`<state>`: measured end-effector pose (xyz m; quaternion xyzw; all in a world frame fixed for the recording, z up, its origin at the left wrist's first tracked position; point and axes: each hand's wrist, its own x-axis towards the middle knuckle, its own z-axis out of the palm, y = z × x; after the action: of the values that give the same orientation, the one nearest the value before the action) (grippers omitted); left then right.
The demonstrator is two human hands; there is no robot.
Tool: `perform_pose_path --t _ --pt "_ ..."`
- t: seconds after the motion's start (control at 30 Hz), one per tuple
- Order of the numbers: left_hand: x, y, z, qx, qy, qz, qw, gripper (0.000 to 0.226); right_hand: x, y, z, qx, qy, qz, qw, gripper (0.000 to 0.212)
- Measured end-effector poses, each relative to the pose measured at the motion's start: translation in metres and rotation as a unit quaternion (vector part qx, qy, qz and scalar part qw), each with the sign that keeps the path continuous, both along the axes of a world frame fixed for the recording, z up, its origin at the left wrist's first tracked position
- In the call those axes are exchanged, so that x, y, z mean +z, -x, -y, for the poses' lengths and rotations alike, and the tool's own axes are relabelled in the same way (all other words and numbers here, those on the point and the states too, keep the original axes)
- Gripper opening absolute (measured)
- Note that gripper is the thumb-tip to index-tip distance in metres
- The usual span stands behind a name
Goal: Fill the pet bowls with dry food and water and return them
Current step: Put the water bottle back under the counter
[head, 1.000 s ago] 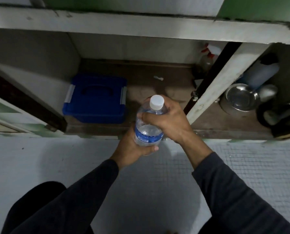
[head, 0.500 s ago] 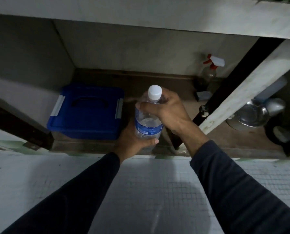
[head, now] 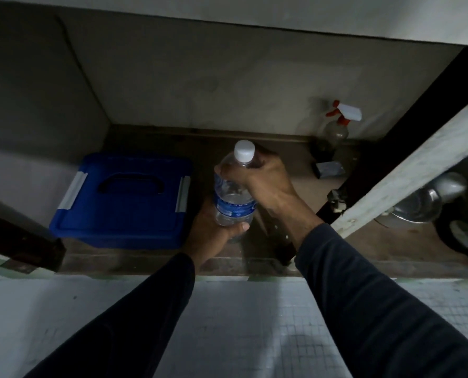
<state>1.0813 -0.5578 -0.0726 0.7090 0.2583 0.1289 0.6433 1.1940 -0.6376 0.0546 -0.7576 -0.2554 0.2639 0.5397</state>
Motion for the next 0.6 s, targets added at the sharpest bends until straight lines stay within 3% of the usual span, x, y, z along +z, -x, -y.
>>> perform_pose_path --t 0.4,0.6 --pt "-0.005 -0.014 -0.011 -0.002 0.008 -0.001 1.000 0.086 -0.009 -0.011 -0.012 -0.006 0.020 -0.009 1.000 0.045" --pt "-0.003 -0.011 -0.013 -0.013 0.001 -0.010 1.000 0.085 -0.005 -0.009 -0.012 0.016 0.025 0.005 1.000 0.038"
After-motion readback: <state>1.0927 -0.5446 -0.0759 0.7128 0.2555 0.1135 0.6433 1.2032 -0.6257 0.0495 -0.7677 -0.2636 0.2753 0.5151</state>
